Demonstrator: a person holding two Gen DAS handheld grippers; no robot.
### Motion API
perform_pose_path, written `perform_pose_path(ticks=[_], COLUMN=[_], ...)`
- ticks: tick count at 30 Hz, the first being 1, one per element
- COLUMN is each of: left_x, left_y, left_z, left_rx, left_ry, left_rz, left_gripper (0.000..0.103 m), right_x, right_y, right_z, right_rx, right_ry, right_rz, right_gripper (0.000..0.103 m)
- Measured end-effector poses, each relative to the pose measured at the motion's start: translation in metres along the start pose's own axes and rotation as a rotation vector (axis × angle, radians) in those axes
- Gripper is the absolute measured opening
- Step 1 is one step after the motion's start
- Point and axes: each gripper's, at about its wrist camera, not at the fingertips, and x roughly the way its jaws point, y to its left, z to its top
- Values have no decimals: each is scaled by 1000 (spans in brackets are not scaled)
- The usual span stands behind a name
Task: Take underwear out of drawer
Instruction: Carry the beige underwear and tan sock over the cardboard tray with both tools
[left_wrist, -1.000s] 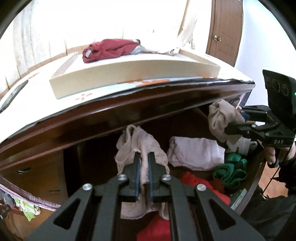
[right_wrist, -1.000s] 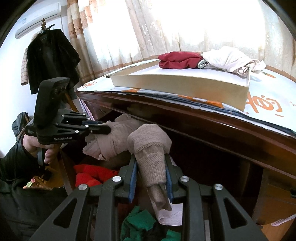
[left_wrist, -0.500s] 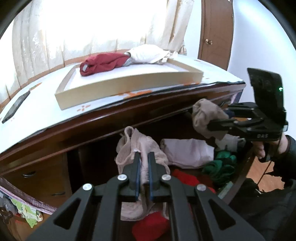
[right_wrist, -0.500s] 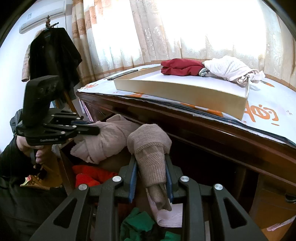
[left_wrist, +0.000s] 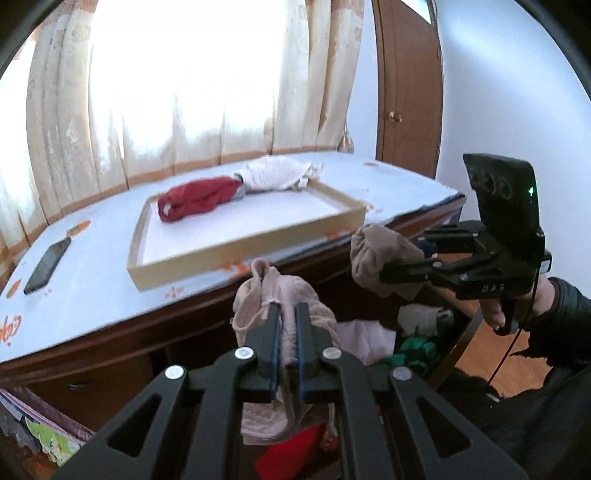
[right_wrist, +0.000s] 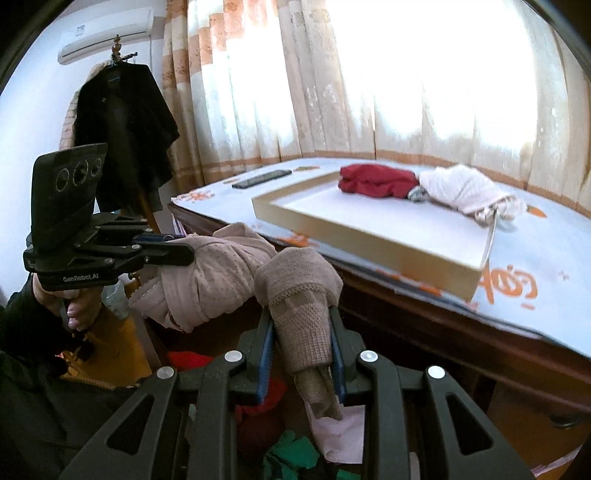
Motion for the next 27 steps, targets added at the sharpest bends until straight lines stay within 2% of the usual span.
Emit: perform_pose_path(ticks=[19,27], left_x=[-23,-15], left_y=[8,23], left_z=[49,74], left_rx=[-1,-12], left_ry=[-127,-139], left_rz=[18,20], left_gripper=[4,4], right_x=[-21,-20], right_y=[-9,-13], right_z=[35,53], right_rx=[-14,-34], right_ry=[-82,-89], right_rz=[-31,-41], right_gripper=[28,28])
